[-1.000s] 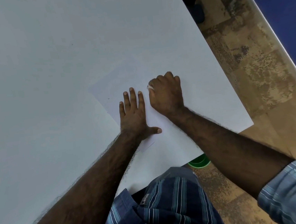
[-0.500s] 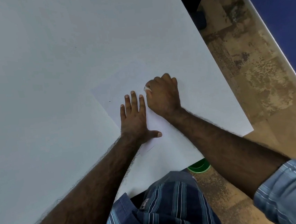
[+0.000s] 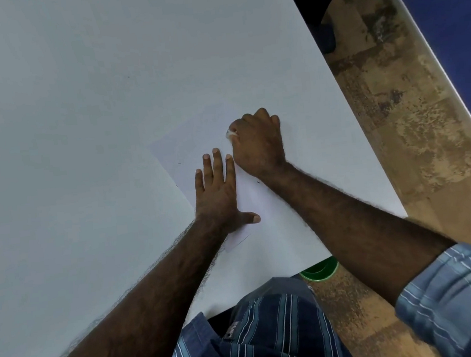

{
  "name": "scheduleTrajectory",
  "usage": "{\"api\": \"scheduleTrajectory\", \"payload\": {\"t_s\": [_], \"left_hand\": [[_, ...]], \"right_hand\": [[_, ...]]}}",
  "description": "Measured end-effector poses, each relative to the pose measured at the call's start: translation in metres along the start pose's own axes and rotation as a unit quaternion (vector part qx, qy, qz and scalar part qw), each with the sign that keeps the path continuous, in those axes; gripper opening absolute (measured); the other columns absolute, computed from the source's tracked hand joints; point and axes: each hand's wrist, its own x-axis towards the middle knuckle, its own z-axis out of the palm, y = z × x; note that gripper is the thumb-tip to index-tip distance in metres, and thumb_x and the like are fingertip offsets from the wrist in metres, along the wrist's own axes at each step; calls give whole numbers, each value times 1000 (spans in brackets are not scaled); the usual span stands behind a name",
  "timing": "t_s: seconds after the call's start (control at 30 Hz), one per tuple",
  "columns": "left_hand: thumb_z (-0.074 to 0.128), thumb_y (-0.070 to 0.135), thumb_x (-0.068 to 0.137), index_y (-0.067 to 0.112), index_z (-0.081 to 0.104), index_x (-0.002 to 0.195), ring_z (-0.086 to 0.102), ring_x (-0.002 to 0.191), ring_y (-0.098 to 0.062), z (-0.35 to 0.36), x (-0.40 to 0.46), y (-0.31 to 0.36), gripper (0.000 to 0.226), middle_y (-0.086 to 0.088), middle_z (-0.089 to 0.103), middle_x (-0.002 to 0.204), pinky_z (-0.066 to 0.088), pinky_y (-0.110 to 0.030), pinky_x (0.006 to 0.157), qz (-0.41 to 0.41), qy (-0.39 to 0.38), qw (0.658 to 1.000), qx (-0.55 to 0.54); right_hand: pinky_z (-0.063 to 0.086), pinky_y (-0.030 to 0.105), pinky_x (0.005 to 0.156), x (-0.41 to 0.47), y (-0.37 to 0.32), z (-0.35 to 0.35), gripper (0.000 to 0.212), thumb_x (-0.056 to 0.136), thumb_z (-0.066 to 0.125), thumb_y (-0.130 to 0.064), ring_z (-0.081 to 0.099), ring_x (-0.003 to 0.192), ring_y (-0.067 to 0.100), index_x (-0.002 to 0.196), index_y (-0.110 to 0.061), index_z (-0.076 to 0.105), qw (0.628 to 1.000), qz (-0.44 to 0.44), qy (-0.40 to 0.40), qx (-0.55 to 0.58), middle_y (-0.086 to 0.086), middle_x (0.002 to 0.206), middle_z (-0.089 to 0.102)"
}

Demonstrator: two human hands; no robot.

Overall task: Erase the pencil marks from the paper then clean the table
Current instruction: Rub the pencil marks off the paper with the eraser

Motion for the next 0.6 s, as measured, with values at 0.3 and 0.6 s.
{"api": "scheduleTrajectory", "payload": {"t_s": [0.3,0.6], "left_hand": [[73,85,63,16,-24,159,-34,151,-34,3,1,-2,153,-12,-37,163,-9,-51,127,0,4,1000,-6],[76,82,62,13,-23,159,-36,150,-36,-4,-4,1,156,-13,-41,161,-6,-55,127,-1,-7,1000,-3]], "right_hand": [[35,39,80,29,1,5,14,95,65,-24,60,101,28,97,-21,79,1000,1,14,-16,-4,97,75],[53,20,71,6,32,-68,9,92,79,-17,70,80,3,99,-14,84,810,314,-132,478,-3,96,81]]}}
